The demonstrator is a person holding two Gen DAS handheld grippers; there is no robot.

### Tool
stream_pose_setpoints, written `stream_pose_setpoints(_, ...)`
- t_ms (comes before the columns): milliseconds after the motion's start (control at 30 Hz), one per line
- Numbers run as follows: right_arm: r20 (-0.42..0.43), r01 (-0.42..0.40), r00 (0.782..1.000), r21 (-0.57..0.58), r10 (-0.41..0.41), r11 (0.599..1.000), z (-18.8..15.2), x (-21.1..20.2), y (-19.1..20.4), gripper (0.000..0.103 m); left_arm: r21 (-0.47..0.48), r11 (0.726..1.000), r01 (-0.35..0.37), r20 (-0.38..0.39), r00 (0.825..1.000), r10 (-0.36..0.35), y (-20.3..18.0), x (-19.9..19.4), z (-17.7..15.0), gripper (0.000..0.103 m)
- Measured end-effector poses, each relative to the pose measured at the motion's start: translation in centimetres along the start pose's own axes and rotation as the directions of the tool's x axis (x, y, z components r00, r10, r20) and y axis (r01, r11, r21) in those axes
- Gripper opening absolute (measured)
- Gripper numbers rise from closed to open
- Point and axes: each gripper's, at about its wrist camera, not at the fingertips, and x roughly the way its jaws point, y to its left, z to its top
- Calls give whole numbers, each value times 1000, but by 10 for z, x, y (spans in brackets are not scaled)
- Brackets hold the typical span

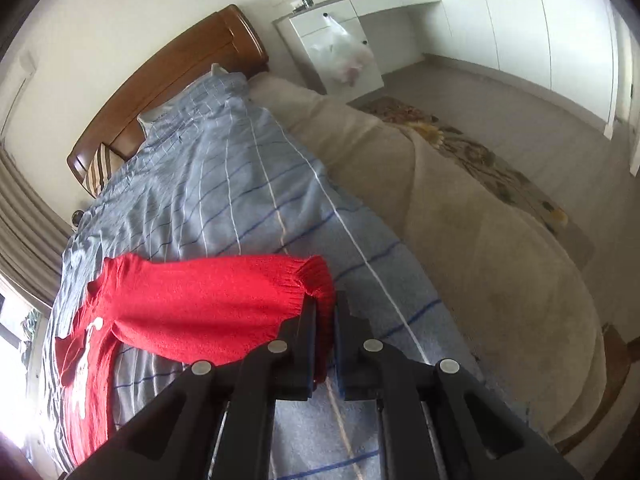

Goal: Fold small clothes

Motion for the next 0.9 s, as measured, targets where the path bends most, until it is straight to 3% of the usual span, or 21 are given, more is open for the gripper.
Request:
stream_pose_setpoints(267, -27, -30, 999, 114, 34, 993, -10, 11, -35, 5, 45, 998, -46, 13, 999, 45, 1, -9, 1, 71)
stream_pose_setpoints(400, -32, -16, 999, 131, 20, 991, -10, 3, -39, 9, 90, 994, -64, 24, 998, 62, 1, -10, 10, 71)
stream_pose_setpoints(567, 27, 129, 991, 46, -130, 991, -13, -32, -32, 31, 171, 984, -59, 111, 993, 40, -15, -22, 56, 71)
stream_pose_setpoints(667, 80, 143, 987, -17, -142, 990, -26, -56, -17, 44, 229, 973, 0, 156, 987, -37, -37, -27, 105, 84)
stream_pose_setpoints(833, 92, 66, 994, -141, -54, 988, -67, -73, 28, 48, 397, 911, 112, 90, 983, -161, -93, 19, 182, 84)
stream_pose_setpoints(900, 70, 21, 997, -167, -9, 986, -90, -71, 45, 49, 546, 829, 121, 37, 985, -169, -129, 47, 190, 77)
